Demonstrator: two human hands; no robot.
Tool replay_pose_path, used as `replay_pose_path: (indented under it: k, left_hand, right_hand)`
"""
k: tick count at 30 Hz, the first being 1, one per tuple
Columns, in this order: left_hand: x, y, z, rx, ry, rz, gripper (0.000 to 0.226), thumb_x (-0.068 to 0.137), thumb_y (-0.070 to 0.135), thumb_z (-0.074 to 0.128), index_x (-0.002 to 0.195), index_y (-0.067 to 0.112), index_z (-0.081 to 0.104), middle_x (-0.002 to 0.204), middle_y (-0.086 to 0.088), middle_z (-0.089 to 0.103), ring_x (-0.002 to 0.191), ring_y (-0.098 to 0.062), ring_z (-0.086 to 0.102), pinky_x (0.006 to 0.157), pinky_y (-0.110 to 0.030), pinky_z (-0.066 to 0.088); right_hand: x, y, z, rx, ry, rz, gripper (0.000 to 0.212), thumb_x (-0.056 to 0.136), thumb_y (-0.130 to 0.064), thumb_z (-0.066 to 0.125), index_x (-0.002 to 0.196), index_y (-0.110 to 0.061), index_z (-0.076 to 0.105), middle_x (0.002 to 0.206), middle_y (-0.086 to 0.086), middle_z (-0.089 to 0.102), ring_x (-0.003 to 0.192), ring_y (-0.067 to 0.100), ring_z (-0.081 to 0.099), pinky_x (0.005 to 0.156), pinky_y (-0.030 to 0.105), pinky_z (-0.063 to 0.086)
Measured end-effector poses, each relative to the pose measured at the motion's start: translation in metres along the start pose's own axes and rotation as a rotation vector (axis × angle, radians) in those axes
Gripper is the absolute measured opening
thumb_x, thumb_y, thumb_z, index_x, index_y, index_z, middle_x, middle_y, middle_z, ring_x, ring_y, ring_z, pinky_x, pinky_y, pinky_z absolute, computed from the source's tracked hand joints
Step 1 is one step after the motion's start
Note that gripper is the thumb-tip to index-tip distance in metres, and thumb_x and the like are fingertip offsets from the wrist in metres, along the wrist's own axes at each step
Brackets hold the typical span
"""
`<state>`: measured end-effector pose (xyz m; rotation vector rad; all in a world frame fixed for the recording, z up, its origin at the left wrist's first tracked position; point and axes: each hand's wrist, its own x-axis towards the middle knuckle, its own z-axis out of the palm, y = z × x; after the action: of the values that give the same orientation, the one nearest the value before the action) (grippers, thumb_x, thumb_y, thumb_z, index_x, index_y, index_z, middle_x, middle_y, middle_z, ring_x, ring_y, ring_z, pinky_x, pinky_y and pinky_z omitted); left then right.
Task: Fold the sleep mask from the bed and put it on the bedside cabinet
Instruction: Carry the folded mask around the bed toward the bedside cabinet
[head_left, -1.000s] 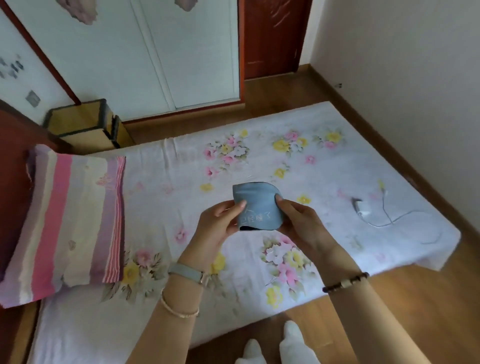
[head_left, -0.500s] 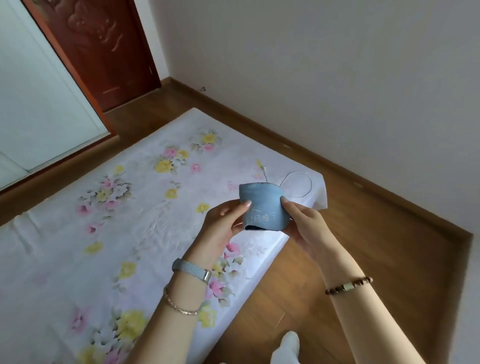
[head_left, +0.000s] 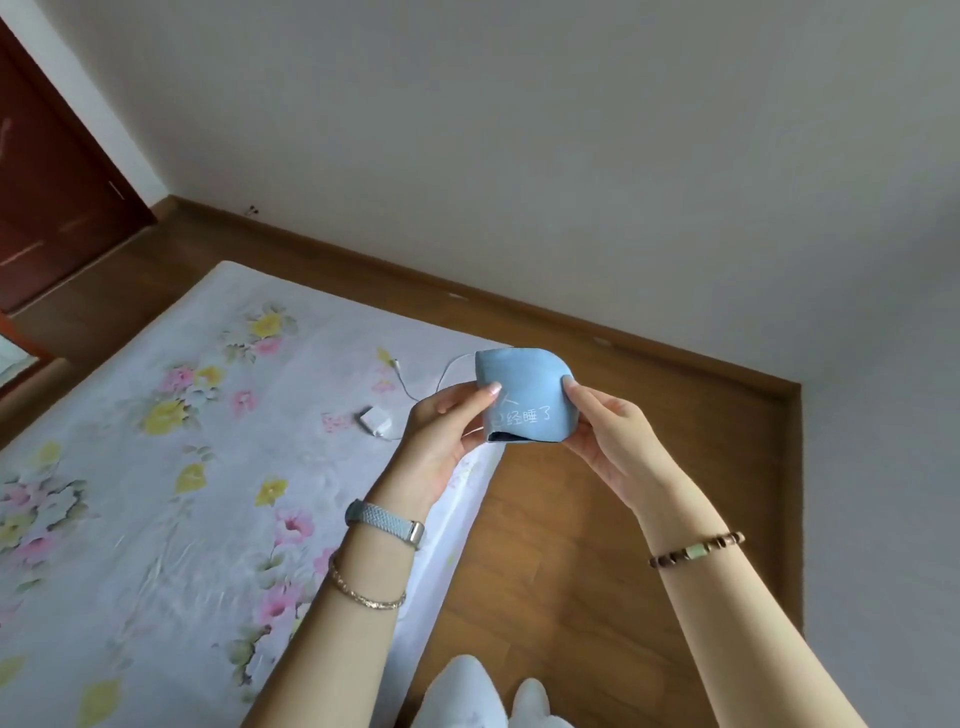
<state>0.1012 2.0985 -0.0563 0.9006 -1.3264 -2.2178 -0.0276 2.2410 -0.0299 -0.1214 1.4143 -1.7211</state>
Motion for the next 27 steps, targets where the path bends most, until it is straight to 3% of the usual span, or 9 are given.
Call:
replay_pose_path:
  k: [8,14,22,27]
  left_hand:
    - [0.096,0.003,0.063,0.077,-0.105,-0.076,0.029,0.079,0.025,0.079,0.103,0.008,0.077,0.103,-0.01,0.077,0.097,-0.024,0.072,0.087,-0.038,0.059]
    - [0.187,0.015,0.088,0.105,-0.19,-0.101,0.039,0.071,0.035,0.082,0.104,0.015,0.078,0.105,-0.006,0.077,0.098,-0.022,0.074,0.075,-0.033,0.059]
    - [0.294,0.057,0.112,0.08,-0.237,-0.128,0.047,0.062,0.037,0.089,0.103,0.015,0.078,0.101,-0.004,0.079,0.094,-0.016,0.075,0.074,-0.028,0.059]
    - [0.347,0.08,0.123,0.101,-0.23,-0.147,0.034,0.072,0.029,0.082,0.103,0.016,0.077,0.102,-0.004,0.08,0.094,-0.016,0.076,0.072,-0.027,0.06]
  right_hand:
    - [0.062,-0.042,-0.051,-0.014,0.154,-0.018,0.021,0.096,-0.027,0.06,0.1,-0.01,0.072,0.108,0.01,0.073,0.098,0.021,0.073,0.071,0.025,0.06]
    - [0.131,-0.078,-0.065,0.023,0.208,-0.059,0.019,0.096,-0.026,0.061,0.094,-0.013,0.074,0.103,0.009,0.074,0.092,0.019,0.074,0.07,0.026,0.06]
    - [0.231,-0.135,-0.065,0.071,0.222,-0.051,0.021,0.096,-0.027,0.061,0.102,-0.011,0.072,0.11,0.012,0.074,0.097,0.021,0.074,0.082,0.033,0.061]
    - [0.282,-0.163,-0.064,0.091,0.202,-0.058,0.02,0.097,-0.026,0.06,0.101,-0.011,0.072,0.104,0.008,0.076,0.094,0.019,0.075,0.08,0.031,0.061]
